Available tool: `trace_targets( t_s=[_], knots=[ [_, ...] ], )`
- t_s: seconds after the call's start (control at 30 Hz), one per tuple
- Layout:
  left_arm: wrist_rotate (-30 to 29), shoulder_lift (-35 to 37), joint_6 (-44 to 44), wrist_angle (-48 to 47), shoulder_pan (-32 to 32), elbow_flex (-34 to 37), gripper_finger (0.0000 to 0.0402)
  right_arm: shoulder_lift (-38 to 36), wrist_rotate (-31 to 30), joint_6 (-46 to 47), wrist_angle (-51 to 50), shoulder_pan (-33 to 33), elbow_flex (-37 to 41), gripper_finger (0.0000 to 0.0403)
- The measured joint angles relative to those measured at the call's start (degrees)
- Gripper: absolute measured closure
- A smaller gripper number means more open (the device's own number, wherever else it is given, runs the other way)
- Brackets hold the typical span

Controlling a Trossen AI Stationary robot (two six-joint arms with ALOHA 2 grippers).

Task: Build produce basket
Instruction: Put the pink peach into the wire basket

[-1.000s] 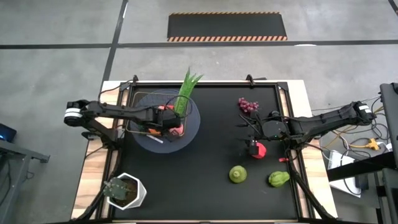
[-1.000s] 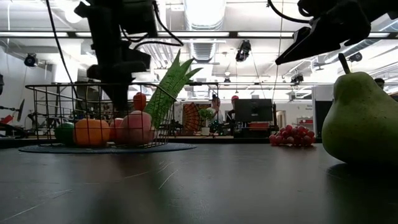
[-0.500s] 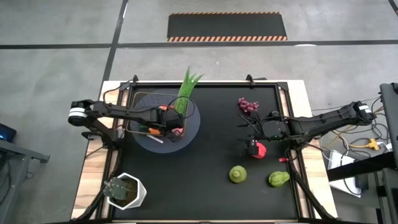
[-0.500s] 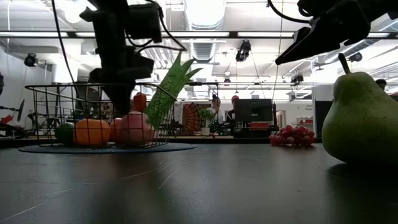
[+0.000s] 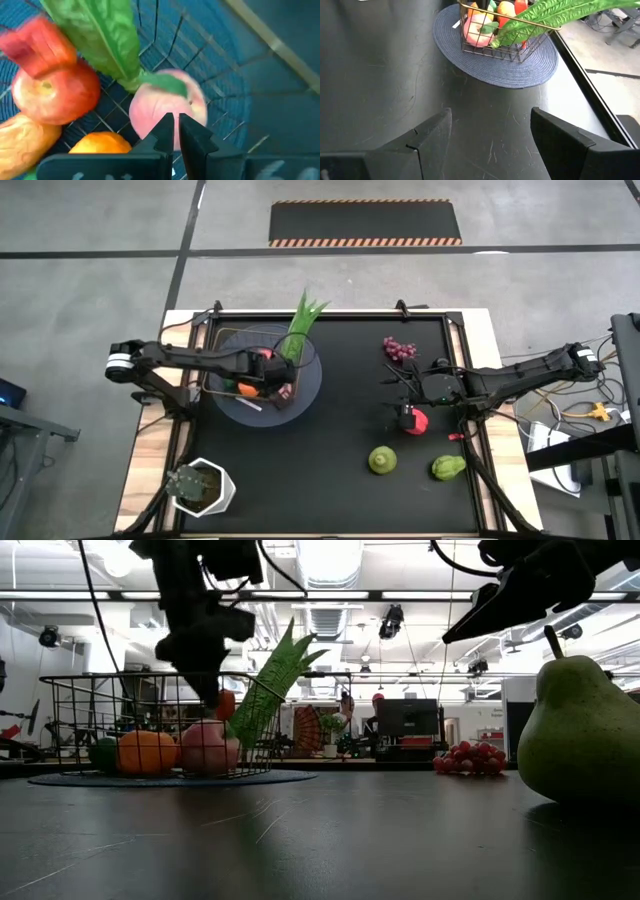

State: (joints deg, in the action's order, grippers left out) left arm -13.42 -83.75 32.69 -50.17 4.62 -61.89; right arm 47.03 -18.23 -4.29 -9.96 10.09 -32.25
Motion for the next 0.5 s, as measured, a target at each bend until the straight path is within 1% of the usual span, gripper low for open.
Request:
trace_targets(
  t_s=[0.17, 0.23, 0.37, 0.5],
  knots=[
    [-0.6, -0.4, 0.8, 2.2, 0.3, 3.8, 0.0392, 0.0, 0.0, -0.1, 0.0, 0.0, 0.0, 0.0147],
    [-2.4, -0.3, 2.1, 2.1, 0.5, 4.5, 0.0392, 0.0, 0.0, -0.1, 0.0, 0.0, 0.0, 0.0147],
    [-7.3, 0.1, 4.5, 1.0, 0.6, 4.5, 0.0392, 0.0, -0.4, -0.1, 0.0, 0.0, 0.0, 0.0147],
    [-7.9, 0.6, 5.3, -0.5, 0.6, 3.8, 0.0392, 0.0, -1.3, 0.6, -0.1, 0.0, 0.0, 0.0147]
  ],
)
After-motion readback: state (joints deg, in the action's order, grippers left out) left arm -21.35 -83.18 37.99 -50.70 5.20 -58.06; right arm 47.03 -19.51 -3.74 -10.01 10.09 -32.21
